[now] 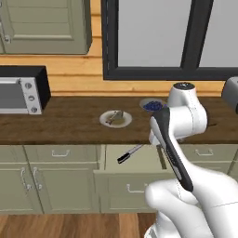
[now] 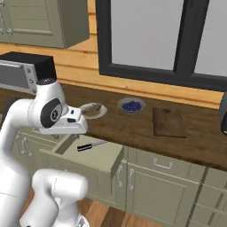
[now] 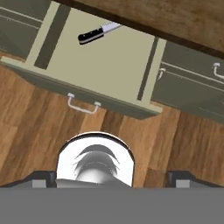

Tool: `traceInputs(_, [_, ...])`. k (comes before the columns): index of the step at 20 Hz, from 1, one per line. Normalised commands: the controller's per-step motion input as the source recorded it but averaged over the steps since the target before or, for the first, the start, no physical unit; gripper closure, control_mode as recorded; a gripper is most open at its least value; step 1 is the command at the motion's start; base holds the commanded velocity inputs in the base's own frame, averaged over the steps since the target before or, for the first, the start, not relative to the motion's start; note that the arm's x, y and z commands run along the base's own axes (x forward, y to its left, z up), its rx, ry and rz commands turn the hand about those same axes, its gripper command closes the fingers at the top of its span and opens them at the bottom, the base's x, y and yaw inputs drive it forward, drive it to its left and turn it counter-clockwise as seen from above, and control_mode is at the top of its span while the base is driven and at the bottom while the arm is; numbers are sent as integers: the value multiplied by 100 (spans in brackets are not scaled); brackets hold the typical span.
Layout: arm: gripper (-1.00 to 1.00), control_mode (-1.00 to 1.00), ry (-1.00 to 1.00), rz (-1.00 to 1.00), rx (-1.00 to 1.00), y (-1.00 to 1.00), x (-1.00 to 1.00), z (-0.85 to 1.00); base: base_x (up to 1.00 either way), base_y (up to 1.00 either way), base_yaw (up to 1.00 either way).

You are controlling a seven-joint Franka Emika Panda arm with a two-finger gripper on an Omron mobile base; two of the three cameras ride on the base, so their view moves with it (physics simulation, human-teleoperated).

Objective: Pick up the knife from the drawer and place it on the cutting board. Then place the meat from the plate to the cutting board.

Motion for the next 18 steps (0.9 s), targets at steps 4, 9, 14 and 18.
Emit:
traceInputs(4, [-100,100,0,0,0,0,0,0,1,-100,31])
traceInputs(9, [-100,100,0,0,0,0,0,0,20,-99,37])
traceInputs(14, [-100,100,0,0,0,0,0,0,76,-71,38])
traceInputs(18, [-100,100,0,0,0,0,0,0,45,-57,36])
